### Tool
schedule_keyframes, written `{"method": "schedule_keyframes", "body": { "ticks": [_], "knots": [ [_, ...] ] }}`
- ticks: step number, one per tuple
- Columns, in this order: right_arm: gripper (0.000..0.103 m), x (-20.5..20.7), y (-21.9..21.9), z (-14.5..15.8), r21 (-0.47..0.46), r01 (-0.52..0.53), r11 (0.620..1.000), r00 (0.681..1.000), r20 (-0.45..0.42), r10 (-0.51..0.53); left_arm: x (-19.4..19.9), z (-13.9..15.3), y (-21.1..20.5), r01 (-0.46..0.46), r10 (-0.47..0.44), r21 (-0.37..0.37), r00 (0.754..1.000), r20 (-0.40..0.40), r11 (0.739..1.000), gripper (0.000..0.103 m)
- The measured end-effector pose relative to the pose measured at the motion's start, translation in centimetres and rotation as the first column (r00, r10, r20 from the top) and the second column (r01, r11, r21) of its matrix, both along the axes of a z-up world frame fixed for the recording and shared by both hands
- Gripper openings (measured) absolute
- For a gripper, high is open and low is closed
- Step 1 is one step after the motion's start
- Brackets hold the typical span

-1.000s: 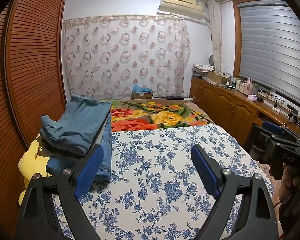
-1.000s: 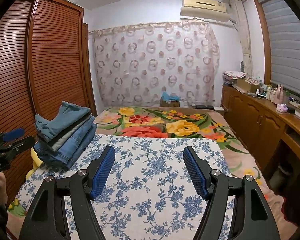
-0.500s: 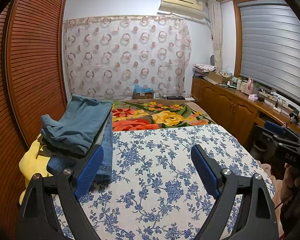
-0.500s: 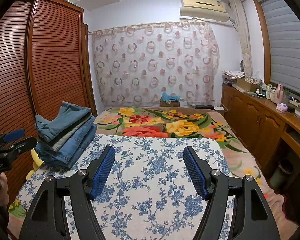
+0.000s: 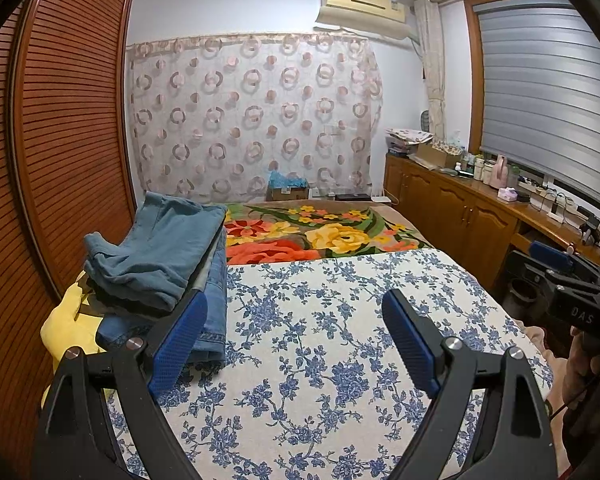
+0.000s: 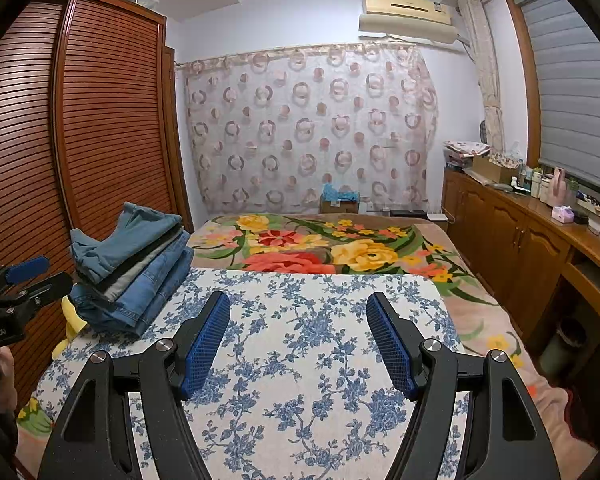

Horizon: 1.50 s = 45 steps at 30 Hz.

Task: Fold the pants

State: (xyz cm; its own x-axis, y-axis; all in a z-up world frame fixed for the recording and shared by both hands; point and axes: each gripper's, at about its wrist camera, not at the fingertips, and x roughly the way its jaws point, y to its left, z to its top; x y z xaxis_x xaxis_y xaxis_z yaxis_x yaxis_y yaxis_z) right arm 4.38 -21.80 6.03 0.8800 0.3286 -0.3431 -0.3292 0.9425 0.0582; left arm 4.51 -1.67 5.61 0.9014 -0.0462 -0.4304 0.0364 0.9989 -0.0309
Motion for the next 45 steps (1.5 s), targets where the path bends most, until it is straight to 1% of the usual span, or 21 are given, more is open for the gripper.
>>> {"method": "schedule_keyframes", "body": {
  "ticks": [45],
  "knots": [
    [0.073,-0.2,0.03,-0.48,0.007,0.003,1.0,1.0,0.008,-0.003,-0.09,-0.28,-0.12,0.004,-0.004,0.002,1.0,0.005,1.0,0.089]
  ]
}}
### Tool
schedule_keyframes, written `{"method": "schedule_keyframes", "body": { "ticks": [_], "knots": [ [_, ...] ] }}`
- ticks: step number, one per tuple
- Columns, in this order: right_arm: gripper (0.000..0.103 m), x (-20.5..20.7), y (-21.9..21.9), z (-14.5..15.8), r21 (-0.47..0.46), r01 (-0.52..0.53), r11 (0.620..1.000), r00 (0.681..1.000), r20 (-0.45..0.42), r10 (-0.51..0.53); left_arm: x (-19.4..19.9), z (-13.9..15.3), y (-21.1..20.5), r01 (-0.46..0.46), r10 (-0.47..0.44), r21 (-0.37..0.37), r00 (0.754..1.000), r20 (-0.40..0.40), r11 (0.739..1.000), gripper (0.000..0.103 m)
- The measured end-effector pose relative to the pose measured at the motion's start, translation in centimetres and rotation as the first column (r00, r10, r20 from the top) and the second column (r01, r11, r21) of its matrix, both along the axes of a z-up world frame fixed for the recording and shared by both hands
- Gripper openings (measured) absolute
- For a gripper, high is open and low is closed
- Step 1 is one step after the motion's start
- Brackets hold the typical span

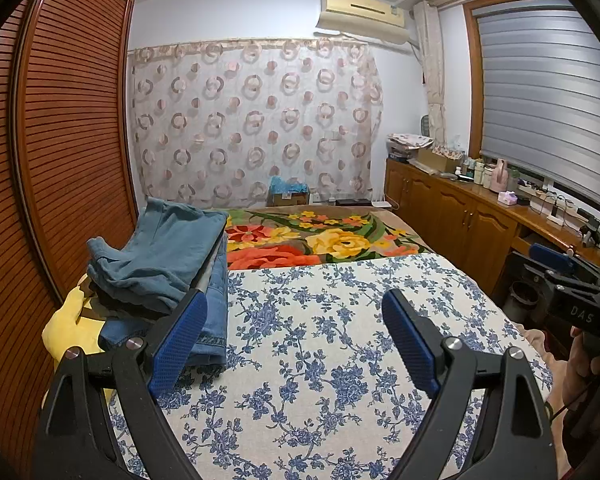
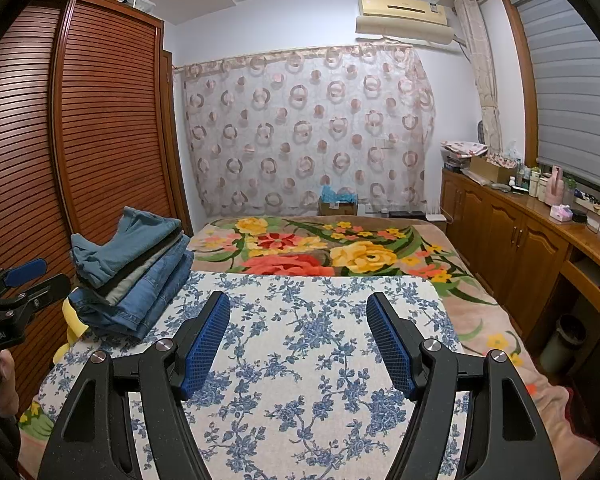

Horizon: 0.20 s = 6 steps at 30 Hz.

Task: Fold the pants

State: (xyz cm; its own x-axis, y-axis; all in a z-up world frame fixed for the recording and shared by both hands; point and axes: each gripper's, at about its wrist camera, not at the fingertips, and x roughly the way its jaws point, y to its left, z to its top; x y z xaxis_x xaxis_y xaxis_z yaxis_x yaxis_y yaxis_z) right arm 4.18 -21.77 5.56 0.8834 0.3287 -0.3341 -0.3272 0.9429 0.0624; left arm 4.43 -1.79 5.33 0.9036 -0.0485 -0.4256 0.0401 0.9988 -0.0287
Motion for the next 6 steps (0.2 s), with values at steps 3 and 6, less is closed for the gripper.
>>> {"method": "schedule_keyframes", "body": {
  "ticks": [3,6],
  "knots": [
    [0.073,-0.01,0.0,-0.04,0.0,0.0,1.0,1.0,0.0,0.0,-0.02,-0.04,-0.02,-0.001,0.001,0.001,1.0,0.0,1.0,0.089],
    [0.073,-0.02,-0.01,-0.03,0.001,-0.001,1.0,1.0,0.001,0.001,-0.04,-0.06,-0.02,0.001,-0.001,0.0,1.0,0.001,1.0,0.089]
  ]
}}
